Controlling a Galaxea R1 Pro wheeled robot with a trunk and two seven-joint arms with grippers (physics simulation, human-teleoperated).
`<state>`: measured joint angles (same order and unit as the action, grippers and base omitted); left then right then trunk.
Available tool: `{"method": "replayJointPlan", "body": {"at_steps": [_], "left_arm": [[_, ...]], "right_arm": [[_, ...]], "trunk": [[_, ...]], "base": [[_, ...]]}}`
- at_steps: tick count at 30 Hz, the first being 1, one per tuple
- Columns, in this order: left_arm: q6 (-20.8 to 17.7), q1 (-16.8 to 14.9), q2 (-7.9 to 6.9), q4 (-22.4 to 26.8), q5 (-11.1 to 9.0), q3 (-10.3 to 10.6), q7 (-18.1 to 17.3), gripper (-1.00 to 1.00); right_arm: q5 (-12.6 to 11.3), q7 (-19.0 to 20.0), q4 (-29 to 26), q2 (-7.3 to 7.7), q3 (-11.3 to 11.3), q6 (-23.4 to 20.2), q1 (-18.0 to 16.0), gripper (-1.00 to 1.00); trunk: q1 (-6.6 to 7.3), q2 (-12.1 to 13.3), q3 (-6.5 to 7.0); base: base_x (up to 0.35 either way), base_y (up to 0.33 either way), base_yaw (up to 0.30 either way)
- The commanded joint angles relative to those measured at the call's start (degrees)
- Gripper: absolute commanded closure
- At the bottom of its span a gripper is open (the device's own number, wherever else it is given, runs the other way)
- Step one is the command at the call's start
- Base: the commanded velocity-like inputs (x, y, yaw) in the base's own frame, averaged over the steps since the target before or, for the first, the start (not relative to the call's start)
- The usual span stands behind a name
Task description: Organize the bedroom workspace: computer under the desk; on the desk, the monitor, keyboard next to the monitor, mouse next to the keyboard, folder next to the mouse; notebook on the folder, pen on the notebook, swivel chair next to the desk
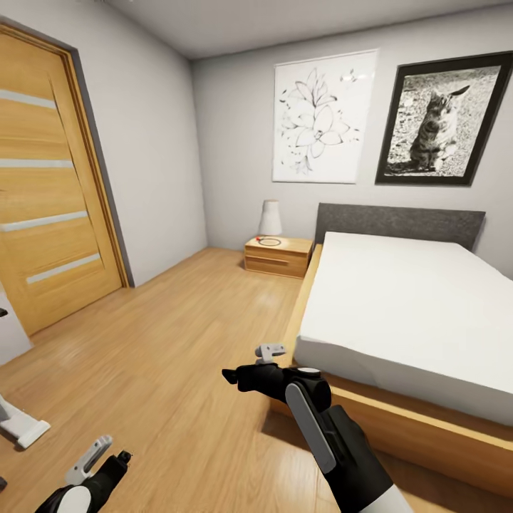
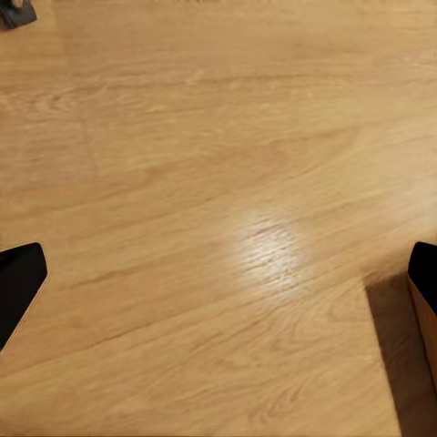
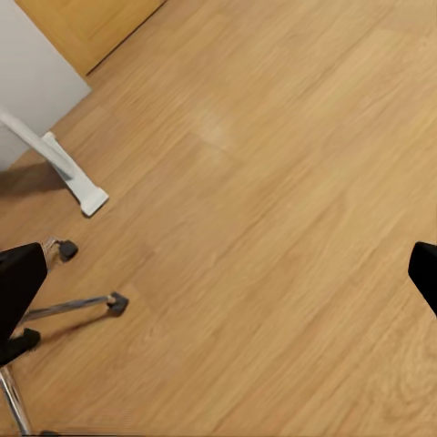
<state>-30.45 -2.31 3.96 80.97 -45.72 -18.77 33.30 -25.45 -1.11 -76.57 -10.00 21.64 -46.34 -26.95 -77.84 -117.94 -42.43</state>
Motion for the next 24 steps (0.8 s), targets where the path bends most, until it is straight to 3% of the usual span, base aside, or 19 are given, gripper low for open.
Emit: {"method": "replayJointPlan", "body": {"at_steps": [1,6,7,10,24], "left_arm": [[-0.18,-0.05,0.03,-0.10,-0.56,-0.06,0.37,-1.00],[-0.21,-0.06,-0.56,-2.86,-0.56,0.21,0.32,-1.00],[-0.19,-0.06,-2.18,-6.93,-0.67,0.52,-0.20,-1.00],[-0.16,-0.06,-2.76,-8.50,-0.66,0.61,-0.65,-1.00],[-0.14,-0.06,-3.16,-9.58,-0.60,0.58,-0.95,-1.00]], "right_arm": [[-0.15,-0.12,-0.06,0.00,-0.01,-0.24,-0.03,-1.00],[-0.11,-0.10,-0.07,0.00,-0.02,-0.21,-0.03,-1.00],[-0.12,-0.01,0.24,0.00,-0.05,-0.14,-0.03,-1.00],[-0.15,-0.02,0.26,0.00,-0.09,-0.13,-0.03,-1.00],[-0.34,-0.05,0.06,0.00,-0.09,-0.16,-0.03,-1.00]], "trunk": [[0.01,-0.03,-0.06],[0.01,-0.03,-0.06],[0.01,-0.03,-0.06],[0.01,-0.03,-0.06],[0.01,-0.03,-0.06]], "base": [[0.000,0.000,0.242],[0.000,0.000,0.176],[0.128,0.000,0.041],[0.184,0.000,0.031],[0.323,0.000,0.046]]}}
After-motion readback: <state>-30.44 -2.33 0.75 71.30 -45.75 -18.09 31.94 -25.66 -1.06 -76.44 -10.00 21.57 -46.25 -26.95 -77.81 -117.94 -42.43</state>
